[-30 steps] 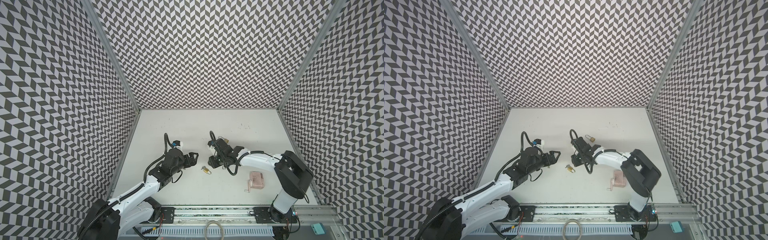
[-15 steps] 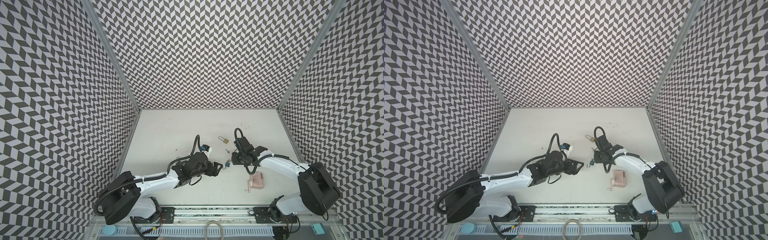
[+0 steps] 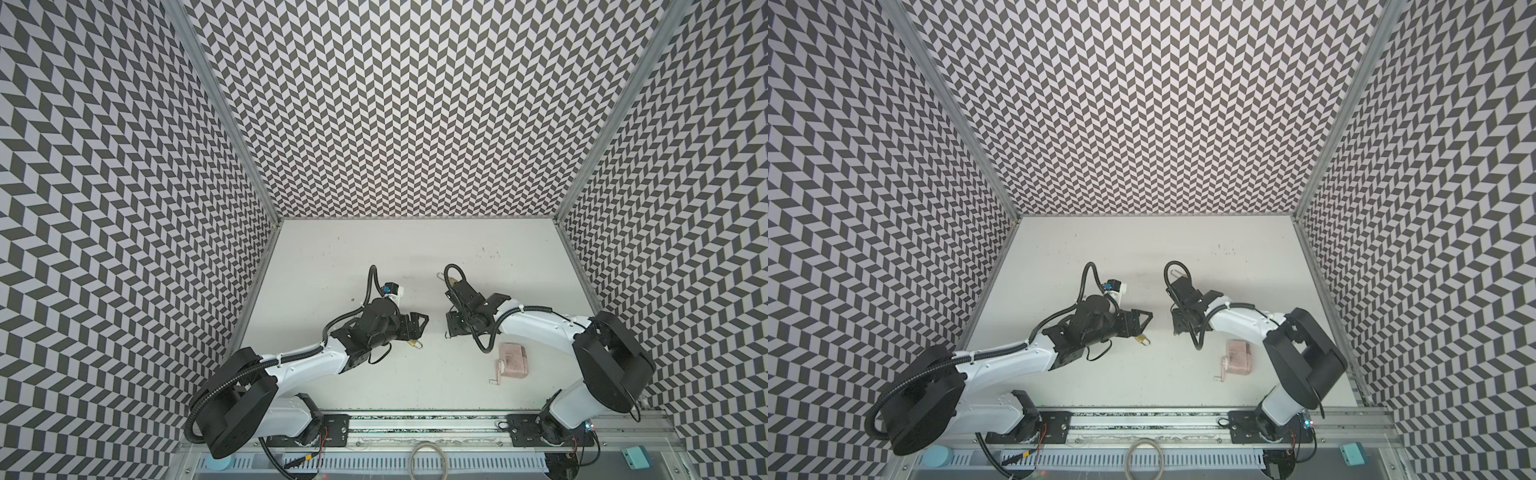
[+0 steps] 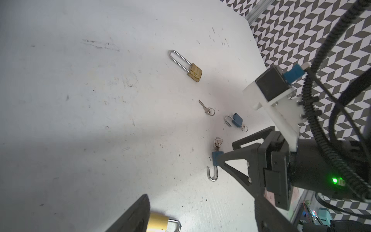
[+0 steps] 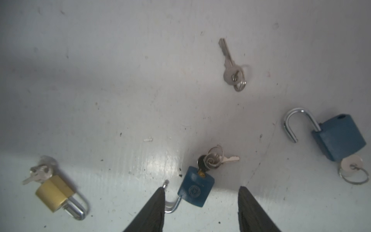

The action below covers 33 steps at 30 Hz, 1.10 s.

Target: Lock with the key

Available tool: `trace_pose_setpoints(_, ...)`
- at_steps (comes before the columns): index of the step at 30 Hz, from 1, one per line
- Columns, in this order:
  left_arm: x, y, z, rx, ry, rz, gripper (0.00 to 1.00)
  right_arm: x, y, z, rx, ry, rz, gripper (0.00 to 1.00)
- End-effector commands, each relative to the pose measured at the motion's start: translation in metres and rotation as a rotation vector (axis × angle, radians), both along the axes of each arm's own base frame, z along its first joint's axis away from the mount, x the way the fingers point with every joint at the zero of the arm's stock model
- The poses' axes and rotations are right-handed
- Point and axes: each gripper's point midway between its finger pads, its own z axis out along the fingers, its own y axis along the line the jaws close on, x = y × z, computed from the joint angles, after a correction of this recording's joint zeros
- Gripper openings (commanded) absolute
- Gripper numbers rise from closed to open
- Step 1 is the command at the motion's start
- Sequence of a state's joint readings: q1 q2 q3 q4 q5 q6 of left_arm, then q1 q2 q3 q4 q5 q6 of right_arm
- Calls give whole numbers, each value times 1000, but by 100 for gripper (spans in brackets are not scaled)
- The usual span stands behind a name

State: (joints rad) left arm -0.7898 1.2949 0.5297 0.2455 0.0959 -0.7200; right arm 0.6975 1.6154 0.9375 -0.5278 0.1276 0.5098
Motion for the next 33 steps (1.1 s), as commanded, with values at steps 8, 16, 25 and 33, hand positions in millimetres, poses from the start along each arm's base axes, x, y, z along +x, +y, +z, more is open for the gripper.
trace_pose_setpoints(8,-5,-3,16,-5,-57,-42,83,20,-3,-16,-125,-10,4,57)
trace_pose_setpoints(16,-16,-15,19,4,-85,-89,83,18,-20,-20,-190,-8,-27,56)
trace_pose_setpoints(25,-17,-11,18,6,-88,-79,83,-12,-42,-25,-172,41,-50,52)
trace_pose_setpoints(33,-17,-13,16,1,-78,-79,83,-36,-41,-26,-106,86,-28,48)
